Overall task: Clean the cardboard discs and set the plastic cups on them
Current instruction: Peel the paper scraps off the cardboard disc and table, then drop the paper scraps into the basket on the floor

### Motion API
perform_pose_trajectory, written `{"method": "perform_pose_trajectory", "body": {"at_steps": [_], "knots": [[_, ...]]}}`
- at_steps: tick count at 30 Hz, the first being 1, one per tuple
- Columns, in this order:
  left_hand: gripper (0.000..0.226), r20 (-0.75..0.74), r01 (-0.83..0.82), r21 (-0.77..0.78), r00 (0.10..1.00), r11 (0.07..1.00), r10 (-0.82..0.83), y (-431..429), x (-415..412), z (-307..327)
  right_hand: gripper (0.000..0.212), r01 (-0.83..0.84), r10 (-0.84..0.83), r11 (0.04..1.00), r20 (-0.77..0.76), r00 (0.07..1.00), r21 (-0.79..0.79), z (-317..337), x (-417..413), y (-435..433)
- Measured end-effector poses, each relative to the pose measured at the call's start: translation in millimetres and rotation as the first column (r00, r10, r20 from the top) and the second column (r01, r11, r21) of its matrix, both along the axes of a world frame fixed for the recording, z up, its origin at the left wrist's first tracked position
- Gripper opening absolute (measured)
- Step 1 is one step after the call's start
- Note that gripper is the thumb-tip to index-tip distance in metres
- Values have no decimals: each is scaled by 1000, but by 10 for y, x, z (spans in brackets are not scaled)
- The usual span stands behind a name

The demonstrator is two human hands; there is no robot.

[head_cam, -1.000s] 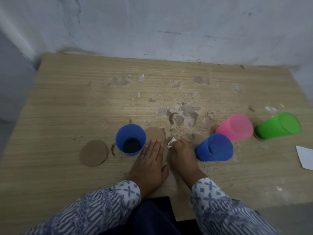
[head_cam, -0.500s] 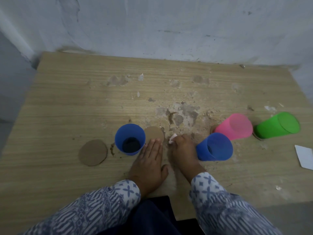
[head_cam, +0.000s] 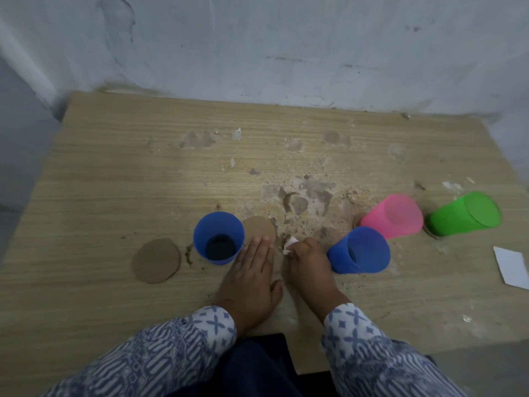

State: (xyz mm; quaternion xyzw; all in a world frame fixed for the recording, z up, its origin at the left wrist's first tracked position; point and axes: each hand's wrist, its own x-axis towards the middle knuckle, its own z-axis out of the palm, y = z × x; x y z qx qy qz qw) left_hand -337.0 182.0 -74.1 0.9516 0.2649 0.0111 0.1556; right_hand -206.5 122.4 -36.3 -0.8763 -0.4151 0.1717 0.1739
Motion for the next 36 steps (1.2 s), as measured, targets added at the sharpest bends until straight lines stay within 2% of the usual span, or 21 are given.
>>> {"method": "perform_pose_trajectory", "body": {"at_steps": [6,8,10,13,15,17,20,22,26,28,30,33,36], "knots": [[66,-38,-7,-36,999,999,5,6,6,32,17,90,-95,995,-186,978,-34,43,-42,66],[67,-49,-7,-42,999,999,4,4,13,56,14,216,-193,976,-324,926,36,78,-53,36],[68,-62,-26,-53,998,998,23,0,29,82,23,333,-263,939,-451,853,82,124,-89,18],[72,-46,-52,-89,998,995,48,-5,44,177,29,432,-305,895,-557,772,109,203,-150,17],[69,16,-22,-150,1000,988,25,-2,46,202,25,472,-323,875,-591,739,111,271,-174,22],[59,131,-17,-276,990,961,55,-1,67,239,20,509,-337,852,-619,710,120,320,-177,20],[50,275,-52,-524,934,850,227,-27,121,401,17,508,-321,847,-613,722,155,393,-158,21],[47,309,-51,-680,885,731,349,-61,168,545,17,487,-297,852,-589,752,191,463,-139,18],[43,229,-33,-925,746,379,625,-52,307,796,14,442,-251,858,-538,805,261,607,-112,44],[40,182,-25,-962,687,273,704,-42,358,875,14,455,-241,840,-550,799,294,688,-107,53],[36,164,-34,-969,645,243,746,-46,386,957,14,473,-235,821,-568,789,318,785,-106,56],[30,190,-10,-970,601,245,776,-73,412,1102,15,504,-221,792,-608,762,344,931,-106,56],[24,252,-6,-950,576,312,777,-95,439,1241,14,549,-210,748,-653,728,372,1066,-95,44]]}}
